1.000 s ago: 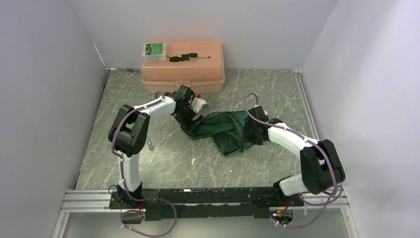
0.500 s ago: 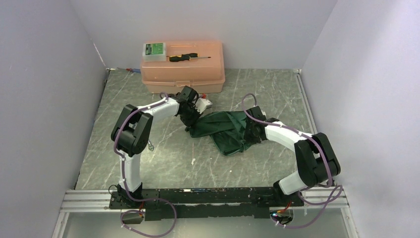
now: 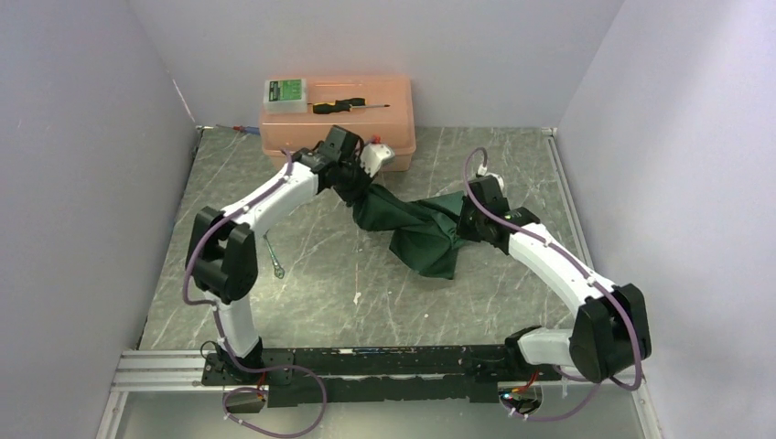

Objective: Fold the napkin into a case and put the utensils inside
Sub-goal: Pick up the crumpled napkin from the center of the board, then flatten out the crumpled napkin at the center of the board.

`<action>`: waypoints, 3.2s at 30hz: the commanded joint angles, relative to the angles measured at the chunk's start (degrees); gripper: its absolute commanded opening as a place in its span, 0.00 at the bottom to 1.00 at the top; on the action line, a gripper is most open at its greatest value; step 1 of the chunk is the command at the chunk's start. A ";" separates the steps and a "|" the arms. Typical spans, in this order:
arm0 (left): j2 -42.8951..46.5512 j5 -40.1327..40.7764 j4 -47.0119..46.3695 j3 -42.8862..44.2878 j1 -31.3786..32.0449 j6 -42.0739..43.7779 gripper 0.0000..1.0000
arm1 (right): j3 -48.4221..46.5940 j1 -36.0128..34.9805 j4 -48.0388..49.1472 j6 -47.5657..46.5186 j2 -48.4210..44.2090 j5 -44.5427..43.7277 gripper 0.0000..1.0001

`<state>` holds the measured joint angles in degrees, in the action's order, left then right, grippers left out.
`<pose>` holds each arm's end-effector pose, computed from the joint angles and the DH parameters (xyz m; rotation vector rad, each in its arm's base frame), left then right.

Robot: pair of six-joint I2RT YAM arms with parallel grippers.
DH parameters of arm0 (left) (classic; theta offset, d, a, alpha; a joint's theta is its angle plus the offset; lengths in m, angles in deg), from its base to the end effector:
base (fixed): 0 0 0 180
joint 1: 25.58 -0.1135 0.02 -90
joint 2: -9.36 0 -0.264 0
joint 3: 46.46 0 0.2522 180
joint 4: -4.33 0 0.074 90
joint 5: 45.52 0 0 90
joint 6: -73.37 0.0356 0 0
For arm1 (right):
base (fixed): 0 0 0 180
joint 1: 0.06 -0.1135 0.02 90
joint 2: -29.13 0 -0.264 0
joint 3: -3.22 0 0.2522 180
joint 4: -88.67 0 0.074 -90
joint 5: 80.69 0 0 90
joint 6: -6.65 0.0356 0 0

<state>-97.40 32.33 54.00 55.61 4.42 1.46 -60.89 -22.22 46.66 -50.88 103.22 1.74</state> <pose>0.3521 -0.2119 0.2572 1.1067 2.2687 -0.3512 0.2456 0.0950 0.2376 0.2794 2.4678 0.2465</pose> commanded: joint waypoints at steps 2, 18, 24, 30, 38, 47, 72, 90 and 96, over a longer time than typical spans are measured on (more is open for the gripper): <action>7.53 4.07 2.21 6.24 -0.21 1.20 0.03 | -6.85 0.17 -5.43 -3.09 -3.94 -1.89 0.00; 25.09 6.70 26.79 23.59 -0.87 6.13 0.03 | -21.78 -16.13 -27.81 0.82 -15.54 -4.01 0.00; 29.17 10.02 33.53 28.05 0.85 5.85 0.03 | -21.36 -17.61 -32.87 6.24 -20.95 -5.28 0.00; 31.76 14.70 18.09 3.00 0.85 10.60 0.03 | -16.66 -16.71 -25.27 7.23 -11.67 -10.23 0.02; 18.02 24.29 -6.64 -9.39 -0.05 17.64 0.03 | -14.15 -6.31 -11.12 3.79 -2.15 -13.68 0.00; 2.53 34.64 -26.73 -4.65 -5.08 23.68 0.03 | -27.93 0.42 -3.08 -1.31 19.53 -16.09 0.00; 28.88 -8.91 23.57 -31.51 -0.75 25.97 0.82 | 3.11 -21.38 -21.01 15.82 -0.37 -5.56 0.95; 23.35 2.15 3.49 -41.53 0.50 24.27 0.44 | 8.27 -21.19 -12.52 15.97 2.85 3.60 0.45; 22.44 3.83 4.22 -37.85 0.22 22.73 0.03 | 5.71 -19.31 -14.68 14.82 1.24 0.73 0.04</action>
<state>-74.89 35.42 58.67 13.58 4.68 25.33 -52.91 -43.24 32.51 -35.53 106.60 4.28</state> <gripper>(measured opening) 0.058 0.137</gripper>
